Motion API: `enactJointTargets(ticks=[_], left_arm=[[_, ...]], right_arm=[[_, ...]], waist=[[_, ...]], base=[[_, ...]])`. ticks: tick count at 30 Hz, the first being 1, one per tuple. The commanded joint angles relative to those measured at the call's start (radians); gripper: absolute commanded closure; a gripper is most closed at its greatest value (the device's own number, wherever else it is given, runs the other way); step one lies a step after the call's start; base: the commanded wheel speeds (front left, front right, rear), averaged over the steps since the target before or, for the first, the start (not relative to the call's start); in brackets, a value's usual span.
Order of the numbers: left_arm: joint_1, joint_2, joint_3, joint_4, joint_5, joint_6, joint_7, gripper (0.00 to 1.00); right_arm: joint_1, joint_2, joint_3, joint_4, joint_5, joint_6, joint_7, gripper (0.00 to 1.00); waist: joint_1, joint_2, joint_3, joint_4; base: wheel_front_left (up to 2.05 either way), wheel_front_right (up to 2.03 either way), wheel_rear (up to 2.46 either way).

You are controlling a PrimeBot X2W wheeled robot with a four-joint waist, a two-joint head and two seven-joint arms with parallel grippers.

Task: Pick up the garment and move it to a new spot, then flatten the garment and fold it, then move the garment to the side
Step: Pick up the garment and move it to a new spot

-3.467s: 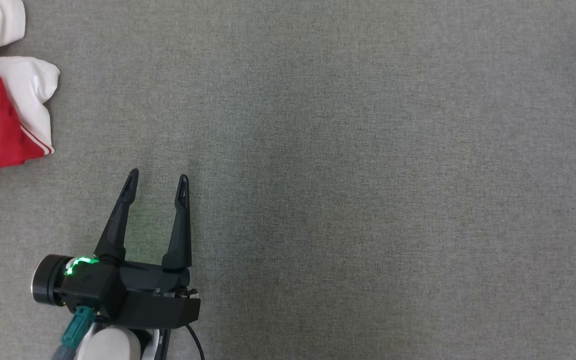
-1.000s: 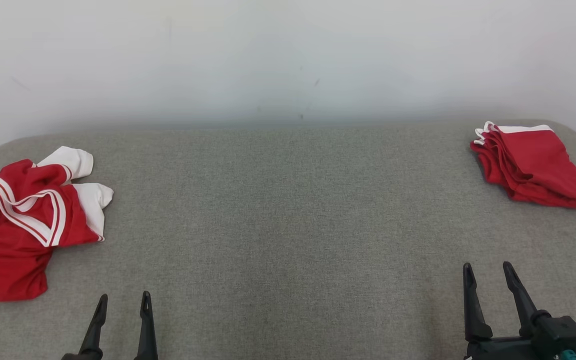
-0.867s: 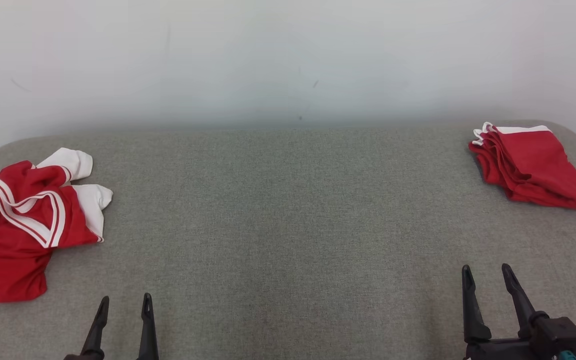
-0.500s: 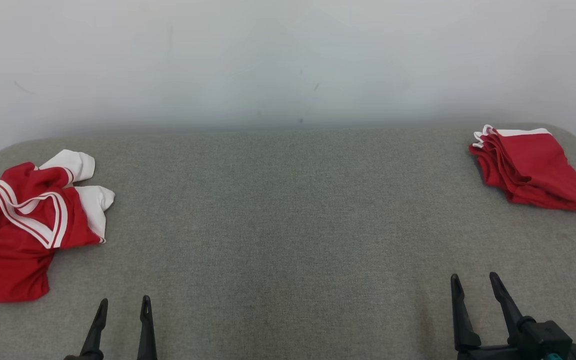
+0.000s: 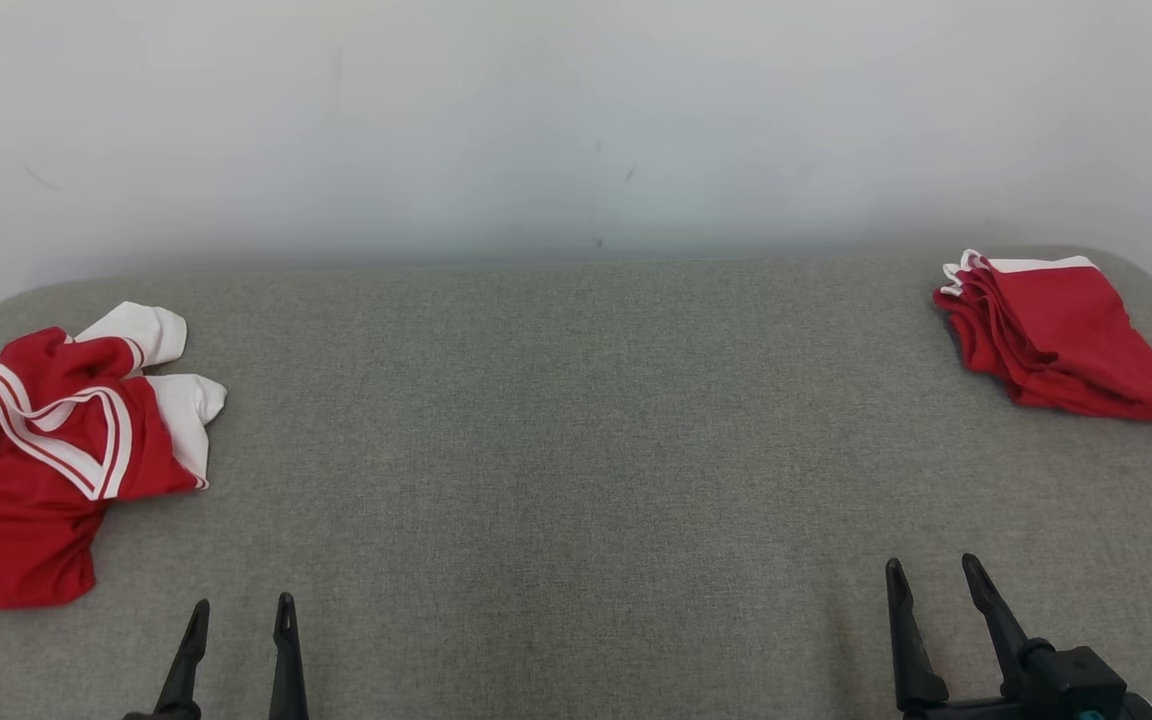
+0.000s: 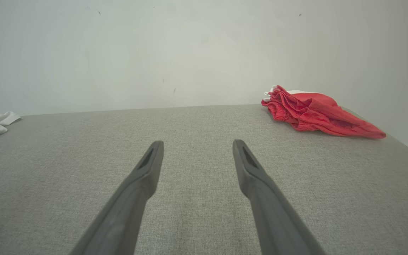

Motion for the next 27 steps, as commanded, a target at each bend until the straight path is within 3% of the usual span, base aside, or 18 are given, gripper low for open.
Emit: enactJointTargets(ticks=[1, 27], left_arm=[[0.007, 0.0, 0.004, 0.002, 0.002, -0.003, -0.003, 0.0], [0.009, 0.0, 0.008, 0.001, 0.002, -0.001, -0.003, 0.0]], right_arm=[[0.005, 0.003, 0.003, 0.001, 0.007, -0.002, -0.001, 0.0], [0.007, 0.003, 0.011, 0.006, 0.02, -0.002, -0.001, 0.0]], waist=[[0.0, 0.0, 0.0, 0.0], [0.0, 0.0, -0.002, 0.012]], base=[[0.0, 0.0, 0.0], [0.0, 0.0, 0.0]])
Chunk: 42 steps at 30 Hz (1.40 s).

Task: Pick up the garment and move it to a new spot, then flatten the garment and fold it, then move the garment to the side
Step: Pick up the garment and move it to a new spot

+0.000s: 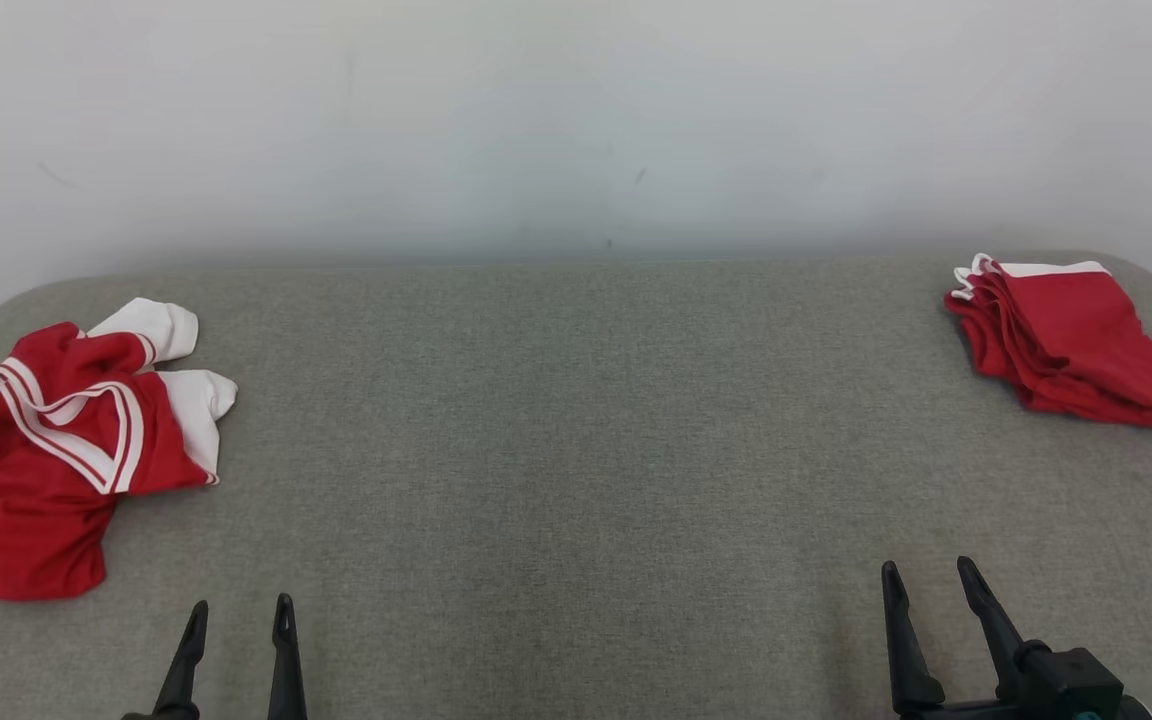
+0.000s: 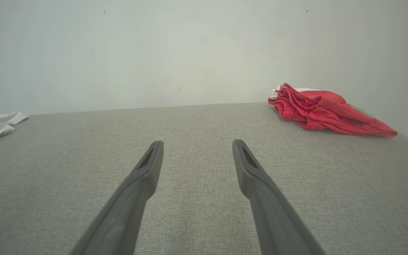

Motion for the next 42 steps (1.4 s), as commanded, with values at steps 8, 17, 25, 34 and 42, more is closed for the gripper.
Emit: enactJointTargets(ticks=[8, 17, 25, 34, 42], left_arm=[[0.001, 0.0, 0.004, 0.003, 0.007, -0.003, -0.003, 0.0], [0.001, 0.0, 0.018, 0.008, 0.016, -0.01, -0.003, 0.0], [0.01, 0.0, 0.028, 0.013, 0.017, -0.01, -0.003, 0.0], [0.017, 0.0, 0.048, 0.017, 0.022, -0.011, -0.003, 0.0], [0.019, 0.0, 0.068, 0.02, 0.025, -0.008, -0.003, 0.0]], right_arm=[[0.014, 0.003, 0.001, -0.005, 0.014, -0.002, -0.001, 0.0], [0.018, 0.003, 0.0, 0.001, 0.036, -0.002, -0.001, 0.0], [0.021, 0.003, 0.001, 0.005, 0.044, -0.002, -0.001, 0.0], [0.028, 0.003, 0.006, 0.011, 0.049, -0.002, -0.001, 0.0], [0.033, 0.003, 0.007, 0.014, 0.049, -0.002, -0.001, 0.0]], waist=[[0.0, 0.0, 0.004, 0.049], [0.0, 0.0, 0.003, 0.155], [0.0, 0.0, 0.001, 0.261], [0.0, 0.0, -0.01, 0.37], [0.0, 0.0, -0.015, 0.433]], base=[[0.0, 0.0, 0.0], [0.0, 0.0, 0.0], [0.0, 0.0, 0.0], [0.0, 0.0, 0.0], [0.0, 0.0, 0.0]])
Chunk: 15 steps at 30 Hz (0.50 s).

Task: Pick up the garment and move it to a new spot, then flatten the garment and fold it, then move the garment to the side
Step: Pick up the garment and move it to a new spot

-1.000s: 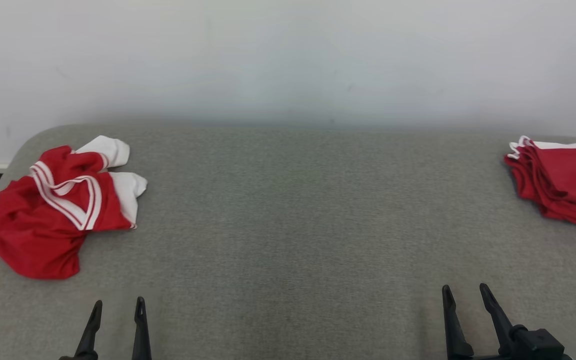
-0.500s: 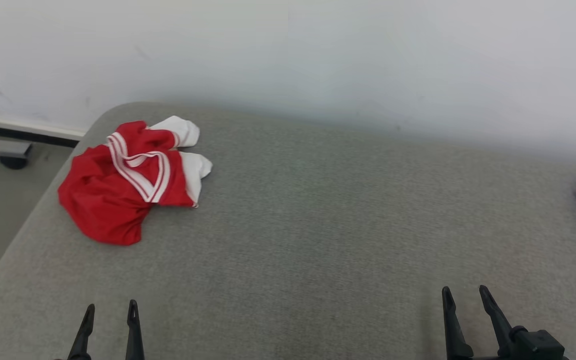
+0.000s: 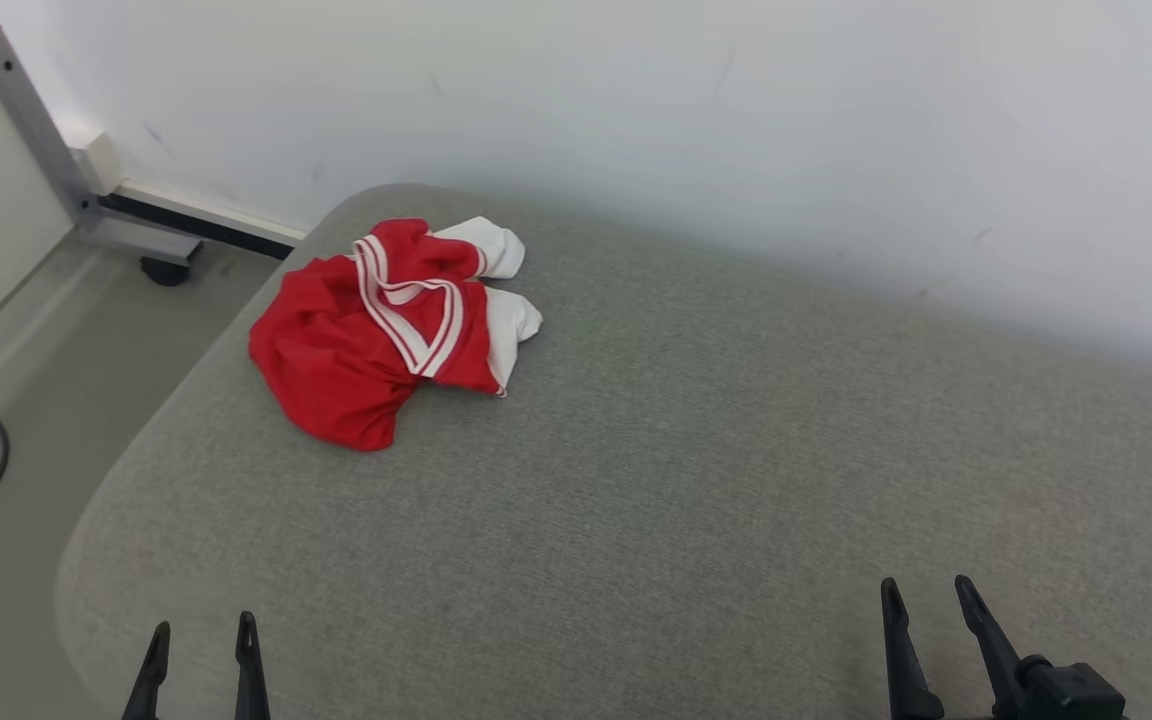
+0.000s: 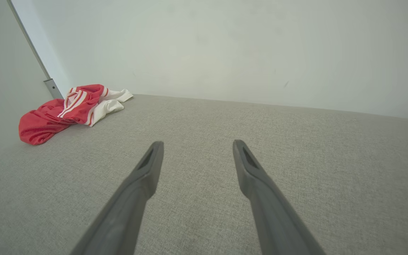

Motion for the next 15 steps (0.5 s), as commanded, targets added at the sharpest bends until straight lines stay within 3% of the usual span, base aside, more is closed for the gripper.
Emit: enactJointTargets(ticks=[1, 15], left_arm=[[0.006, 0.0, 0.004, 0.001, 0.01, 0.002, -0.003, 0.0], [0.013, 0.0, 0.038, 0.008, 0.02, -0.005, -0.003, 0.0]], right_arm=[[0.013, 0.002, -0.001, 0.002, 0.005, -0.002, -0.001, 0.0], [0.015, 0.002, 0.02, 0.008, 0.017, -0.002, -0.001, 0.0]], waist=[[0.0, 0.0, -0.004, 0.025], [0.0, 0.0, -0.017, 0.053]], base=[[0.0, 0.0, 0.0], [0.0, 0.0, 0.0]])
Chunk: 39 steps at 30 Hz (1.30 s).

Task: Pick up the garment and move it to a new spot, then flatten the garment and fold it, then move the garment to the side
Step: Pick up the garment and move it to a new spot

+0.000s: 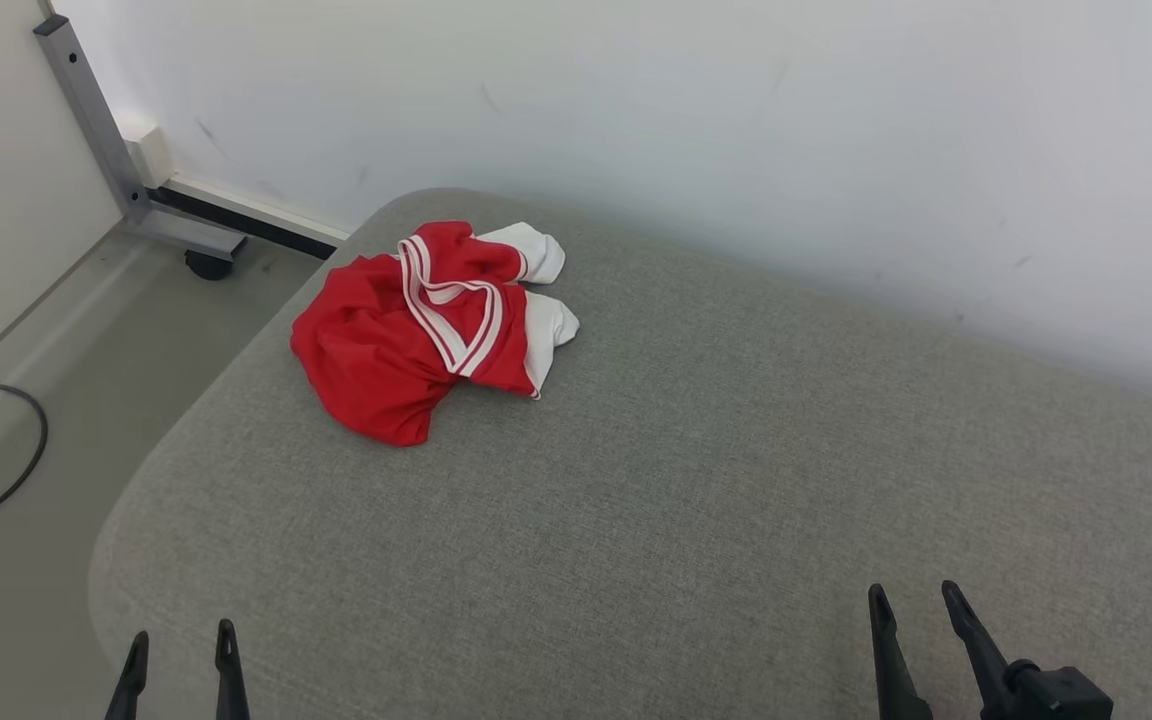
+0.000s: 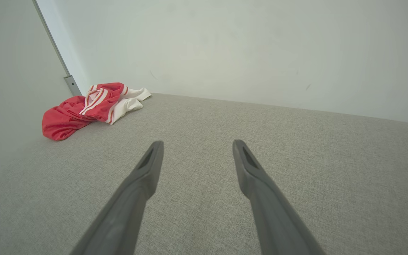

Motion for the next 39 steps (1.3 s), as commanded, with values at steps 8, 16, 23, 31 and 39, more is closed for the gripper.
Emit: enactJointTargets(ticks=[8, 16, 23, 31, 39], left_arm=[[-0.052, -0.001, -0.007, 0.012, -0.019, 0.002, -0.003, 0.0], [-0.248, 0.018, 0.028, 0.083, -0.035, -0.011, -0.003, 0.0], [-0.47, 0.088, 0.063, 0.171, -0.049, -0.021, -0.003, 0.0], [-0.667, 0.201, 0.102, 0.304, -0.076, -0.025, -0.003, 0.0], [-0.848, 0.324, 0.087, 0.501, -0.11, -0.033, 0.053, 0.0]], right_arm=[[-0.019, 0.001, 0.016, 0.001, -0.016, -0.002, -0.001, 0.0], [-0.078, -0.007, 0.052, -0.011, -0.043, -0.002, -0.001, 0.0], [-0.163, -0.007, 0.084, -0.031, -0.049, -0.002, -0.001, 0.0], [-0.228, -0.001, 0.103, -0.053, -0.037, -0.002, -0.001, 0.0], [-0.263, 0.002, 0.097, -0.06, -0.018, -0.002, -0.001, 0.0]], waist=[[0.0, 0.0, 0.02, -0.046], [0.0, 0.0, 0.094, -0.138], [0.0, 0.0, 0.203, -0.274], [0.0, 0.0, 0.302, -0.425], [0.0, 0.0, 0.375, -0.53]], base=[[0.0, 0.0, 0.0], [0.0, 0.0, 0.0], [0.0, 0.0, 0.0], [0.0, 0.0, 0.0], [0.0, 0.0, 0.0]])
